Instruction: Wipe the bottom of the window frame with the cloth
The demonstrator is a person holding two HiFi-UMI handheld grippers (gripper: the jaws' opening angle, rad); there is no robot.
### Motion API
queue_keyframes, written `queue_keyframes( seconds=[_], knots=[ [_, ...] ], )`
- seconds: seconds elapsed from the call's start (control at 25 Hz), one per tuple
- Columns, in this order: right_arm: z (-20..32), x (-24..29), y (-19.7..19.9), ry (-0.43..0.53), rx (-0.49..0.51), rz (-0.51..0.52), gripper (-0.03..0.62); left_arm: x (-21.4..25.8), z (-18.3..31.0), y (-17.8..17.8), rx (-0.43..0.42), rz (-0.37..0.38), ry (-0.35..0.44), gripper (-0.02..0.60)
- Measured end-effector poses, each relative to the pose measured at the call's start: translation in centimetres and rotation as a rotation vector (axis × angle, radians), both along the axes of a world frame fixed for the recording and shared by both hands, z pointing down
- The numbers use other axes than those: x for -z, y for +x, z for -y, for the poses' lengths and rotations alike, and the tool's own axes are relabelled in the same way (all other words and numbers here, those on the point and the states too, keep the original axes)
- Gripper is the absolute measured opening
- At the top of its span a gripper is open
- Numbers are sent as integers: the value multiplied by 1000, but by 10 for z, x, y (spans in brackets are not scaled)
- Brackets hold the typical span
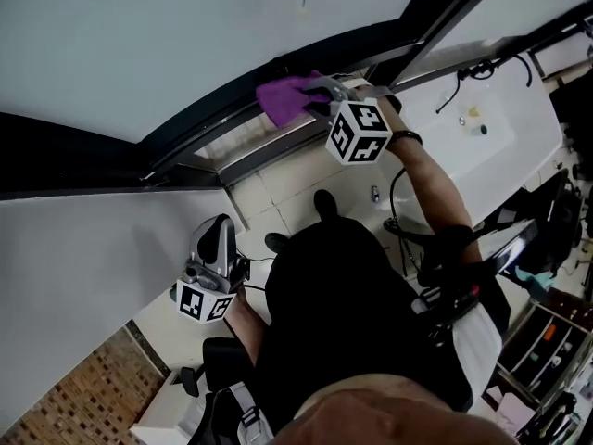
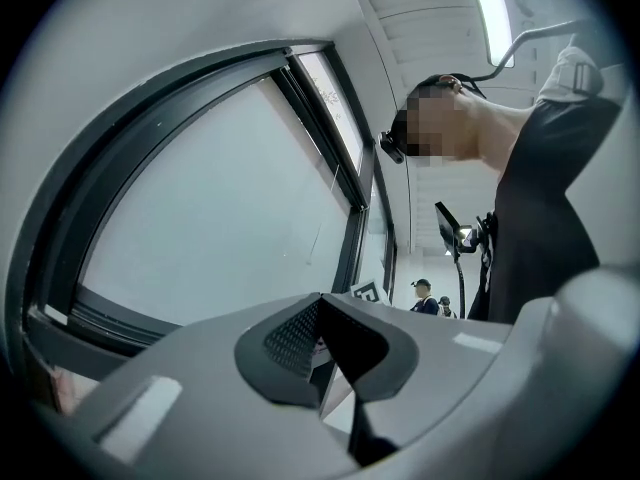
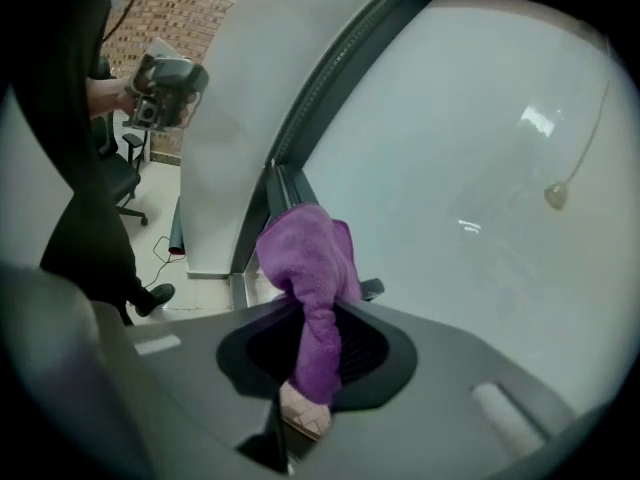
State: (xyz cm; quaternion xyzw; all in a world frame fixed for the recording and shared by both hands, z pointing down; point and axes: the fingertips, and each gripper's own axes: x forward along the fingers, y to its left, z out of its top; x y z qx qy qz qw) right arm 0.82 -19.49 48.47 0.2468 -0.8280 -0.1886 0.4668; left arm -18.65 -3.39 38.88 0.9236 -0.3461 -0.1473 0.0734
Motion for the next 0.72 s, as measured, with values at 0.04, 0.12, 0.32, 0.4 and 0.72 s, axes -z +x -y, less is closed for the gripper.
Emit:
queue_keyframes(
  seconds=[0.04, 0.12, 0.32, 0.4, 0.72],
  knots=[
    [-13, -8, 4, -29, 5, -2, 63, -1, 2, 3, -11, 3, -2, 0],
    [-44, -34, 10, -171, 32, 19, 64, 0, 5, 11, -32, 10, -1, 0],
    [-82, -70, -3, -681, -126, 847, 64, 7, 5, 25, -58, 26, -1, 0],
    [-70, -61, -3, -870, -275, 1404, 64, 4, 6, 23, -51, 25, -9, 0],
    [34, -54, -4, -353, -578, 1696, 64, 9, 1, 25, -34, 43, -14, 0]
  ],
)
